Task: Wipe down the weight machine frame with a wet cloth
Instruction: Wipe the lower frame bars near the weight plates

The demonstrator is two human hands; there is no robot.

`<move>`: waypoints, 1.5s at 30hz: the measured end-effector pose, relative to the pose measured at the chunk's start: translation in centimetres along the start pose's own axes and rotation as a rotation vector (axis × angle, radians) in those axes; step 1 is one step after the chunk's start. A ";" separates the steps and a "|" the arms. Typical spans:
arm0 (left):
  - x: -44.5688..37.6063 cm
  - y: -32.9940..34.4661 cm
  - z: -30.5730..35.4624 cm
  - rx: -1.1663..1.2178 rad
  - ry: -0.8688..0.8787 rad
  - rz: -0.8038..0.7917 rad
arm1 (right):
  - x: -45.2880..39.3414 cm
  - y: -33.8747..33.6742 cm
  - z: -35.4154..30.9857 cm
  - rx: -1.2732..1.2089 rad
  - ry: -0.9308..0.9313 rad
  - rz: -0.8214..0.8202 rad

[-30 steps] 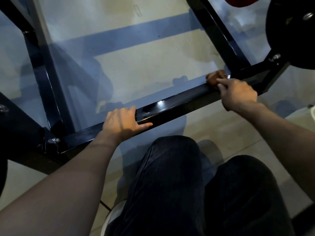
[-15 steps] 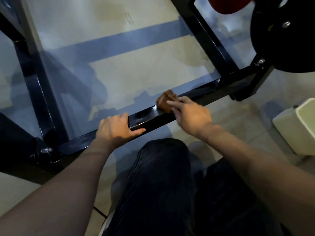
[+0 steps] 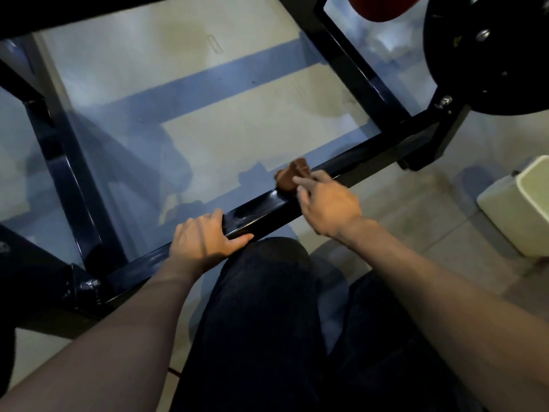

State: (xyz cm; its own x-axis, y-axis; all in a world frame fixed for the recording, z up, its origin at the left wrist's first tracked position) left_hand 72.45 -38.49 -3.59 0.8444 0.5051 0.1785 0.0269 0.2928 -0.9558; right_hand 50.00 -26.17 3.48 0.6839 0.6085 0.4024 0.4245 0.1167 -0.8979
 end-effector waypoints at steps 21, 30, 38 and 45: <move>-0.3 0.4 -0.2 -0.034 0.023 -0.019 | -0.9 -4.2 7.1 -1.313 0.375 -0.487; -0.3 0.3 -0.3 -0.026 0.015 -0.054 | -1.8 -1.0 2.6 0.112 -0.028 0.027; -0.4 0.4 -0.4 -0.011 -0.011 -0.032 | 2.0 3.9 -2.5 0.206 -0.355 0.124; -0.4 0.3 -0.4 -0.039 0.006 -0.055 | -6.3 -2.5 7.3 0.015 0.109 0.232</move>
State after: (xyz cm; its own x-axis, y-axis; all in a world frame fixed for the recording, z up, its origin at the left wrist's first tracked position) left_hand 72.30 -38.92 -4.00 0.8441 0.4844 0.2297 0.0940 0.2882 -0.9529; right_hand 40.28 -24.59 1.88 0.8222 0.5324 0.2013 0.2403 -0.0042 -0.9707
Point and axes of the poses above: each hand's wrist, its own x-axis away from the middle knuckle, its own y-axis out of the palm, z = x × y, the point moved 1 cm from there along -x, towards the middle knuckle, and after that the axes turned 15 degrees about y, right-handed, at the moved point
